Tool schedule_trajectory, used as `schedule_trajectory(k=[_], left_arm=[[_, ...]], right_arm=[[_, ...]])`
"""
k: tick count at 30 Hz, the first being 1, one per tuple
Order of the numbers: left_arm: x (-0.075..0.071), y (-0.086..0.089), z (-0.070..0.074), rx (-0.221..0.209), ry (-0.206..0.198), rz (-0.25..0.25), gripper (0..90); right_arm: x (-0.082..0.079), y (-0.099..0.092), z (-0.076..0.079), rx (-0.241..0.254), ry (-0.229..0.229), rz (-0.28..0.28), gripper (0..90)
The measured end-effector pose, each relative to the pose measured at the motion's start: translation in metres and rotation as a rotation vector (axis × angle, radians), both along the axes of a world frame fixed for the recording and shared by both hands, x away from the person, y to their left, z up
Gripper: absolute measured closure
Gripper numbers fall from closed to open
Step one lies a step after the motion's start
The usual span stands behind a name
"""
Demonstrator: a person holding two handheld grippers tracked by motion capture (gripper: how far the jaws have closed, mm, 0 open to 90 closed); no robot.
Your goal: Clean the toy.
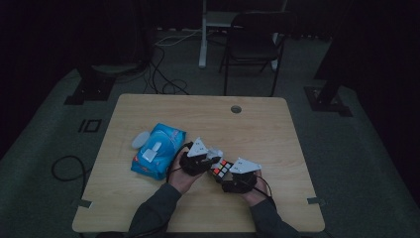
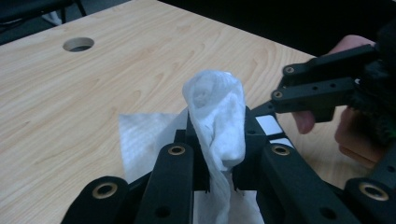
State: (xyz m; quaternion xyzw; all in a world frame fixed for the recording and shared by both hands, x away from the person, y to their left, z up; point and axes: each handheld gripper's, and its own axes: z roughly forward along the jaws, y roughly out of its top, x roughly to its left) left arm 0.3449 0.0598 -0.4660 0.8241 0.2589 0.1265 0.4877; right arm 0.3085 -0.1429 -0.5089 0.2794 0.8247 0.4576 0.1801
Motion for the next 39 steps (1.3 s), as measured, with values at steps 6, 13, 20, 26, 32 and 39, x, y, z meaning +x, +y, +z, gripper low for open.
schedule_trajectory(k=[6, 13, 20, 26, 32, 39], left_arm=[[0.003, 0.001, 0.002, 0.003, -0.013, 0.020, 81.3], [-0.001, -0.005, 0.001, 0.010, -0.021, 0.009, 81.5], [-0.006, -0.011, 0.002, 0.029, -0.032, -0.008, 81.7], [-0.013, -0.021, 0.000, 0.049, -0.042, -0.046, 81.8], [-0.017, -0.028, 0.000, 0.045, -0.036, -0.079, 81.8], [-0.021, -0.031, 0.000, 0.040, -0.038, -0.095, 81.7]], right_arm=[[-0.003, 0.003, 0.002, -0.001, -0.007, 0.021, 34.5], [-0.003, 0.003, 0.001, -0.002, -0.009, 0.015, 34.5], [-0.003, 0.002, 0.001, 0.000, -0.008, 0.007, 34.4], [-0.002, 0.003, 0.000, -0.001, -0.006, 0.004, 34.4], [-0.002, 0.003, 0.000, 0.001, -0.006, -0.001, 34.5], [-0.002, 0.002, 0.001, 0.007, -0.010, -0.004, 34.5]])
